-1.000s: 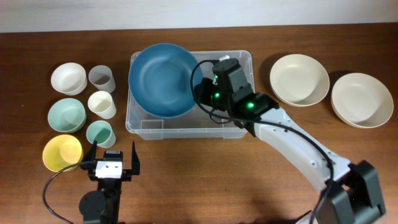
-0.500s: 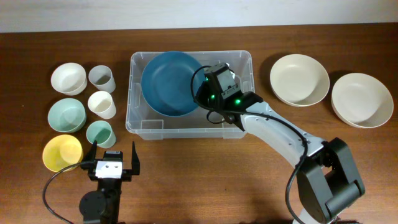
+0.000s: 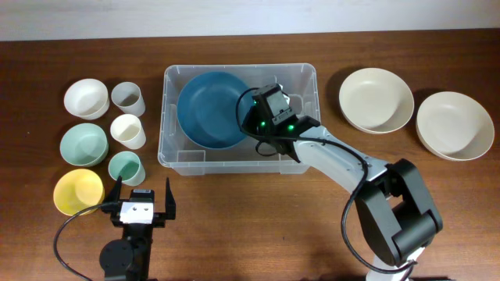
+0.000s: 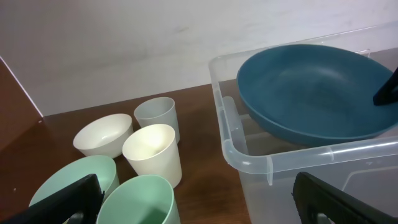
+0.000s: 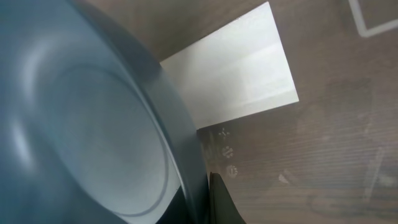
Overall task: Pack container
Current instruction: 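Lower the teal bowl into the container and open the right gripper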
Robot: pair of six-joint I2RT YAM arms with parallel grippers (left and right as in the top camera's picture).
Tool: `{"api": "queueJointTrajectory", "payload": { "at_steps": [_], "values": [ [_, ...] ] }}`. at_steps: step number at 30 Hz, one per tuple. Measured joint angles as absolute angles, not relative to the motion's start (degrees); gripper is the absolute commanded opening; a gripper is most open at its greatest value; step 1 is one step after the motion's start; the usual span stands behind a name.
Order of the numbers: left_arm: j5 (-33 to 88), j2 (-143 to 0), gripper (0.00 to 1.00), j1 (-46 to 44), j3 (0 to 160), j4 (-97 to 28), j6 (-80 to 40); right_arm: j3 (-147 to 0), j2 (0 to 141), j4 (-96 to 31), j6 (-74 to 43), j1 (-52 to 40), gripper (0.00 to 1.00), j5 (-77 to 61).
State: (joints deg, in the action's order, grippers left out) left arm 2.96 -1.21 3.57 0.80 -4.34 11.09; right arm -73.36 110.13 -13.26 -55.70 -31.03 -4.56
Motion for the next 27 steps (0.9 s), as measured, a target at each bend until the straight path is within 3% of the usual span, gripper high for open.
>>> {"api": "queueJointTrajectory", "payload": {
  "at_steps": [24,27],
  "values": [
    [2.94,-1.21,1.00,3.57,0.80,-4.34,11.09,-73.41,110.13,-15.81,-56.25,-31.07,0.08,-7.73],
    [2.94,-1.21,1.00,3.57,0.80,-4.34,11.09,-73.41,110.13,-15.94,-56.62,-31.07,0.14,-8.51]
  ]
}}
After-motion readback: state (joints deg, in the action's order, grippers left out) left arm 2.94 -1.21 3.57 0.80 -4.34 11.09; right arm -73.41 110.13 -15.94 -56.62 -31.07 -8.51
